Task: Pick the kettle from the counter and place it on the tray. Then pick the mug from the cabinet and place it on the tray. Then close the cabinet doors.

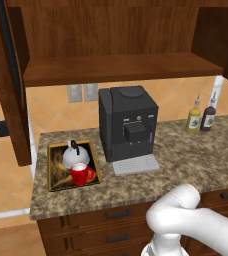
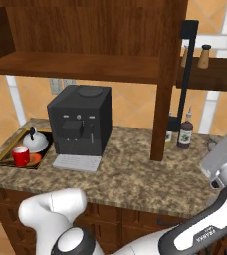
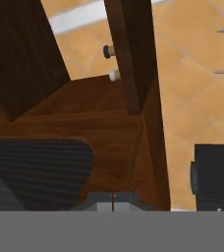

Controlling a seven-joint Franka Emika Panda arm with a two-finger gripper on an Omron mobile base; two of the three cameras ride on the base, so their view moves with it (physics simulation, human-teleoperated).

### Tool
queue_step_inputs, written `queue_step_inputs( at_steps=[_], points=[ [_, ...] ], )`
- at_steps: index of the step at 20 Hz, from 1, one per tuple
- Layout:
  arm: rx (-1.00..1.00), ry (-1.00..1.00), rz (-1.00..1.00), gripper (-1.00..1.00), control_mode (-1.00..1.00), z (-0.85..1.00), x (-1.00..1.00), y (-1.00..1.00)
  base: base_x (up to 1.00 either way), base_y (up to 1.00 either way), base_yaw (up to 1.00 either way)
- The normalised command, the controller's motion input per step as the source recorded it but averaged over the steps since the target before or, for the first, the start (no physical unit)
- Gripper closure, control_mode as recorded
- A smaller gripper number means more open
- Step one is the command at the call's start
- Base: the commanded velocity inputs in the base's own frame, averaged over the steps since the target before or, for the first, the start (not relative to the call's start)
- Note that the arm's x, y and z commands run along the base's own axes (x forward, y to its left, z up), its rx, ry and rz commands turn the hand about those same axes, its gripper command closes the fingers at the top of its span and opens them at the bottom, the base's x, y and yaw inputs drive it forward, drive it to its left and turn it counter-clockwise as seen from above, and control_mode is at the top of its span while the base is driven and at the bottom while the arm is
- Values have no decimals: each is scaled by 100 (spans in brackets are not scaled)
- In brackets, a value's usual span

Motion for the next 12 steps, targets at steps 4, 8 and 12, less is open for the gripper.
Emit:
queue_step_inputs(
  at_steps=[4, 8, 12],
  points=[
    [5, -24, 0, 100, -100, 59, 13, 14, 0, 0, 0],
    [1, -23, 0, 100, -100, 50, 9, 40, 0, 0, 0],
    [0, -27, 0, 100, -100, 54, 1, 67, 0, 0, 0]
  ],
)
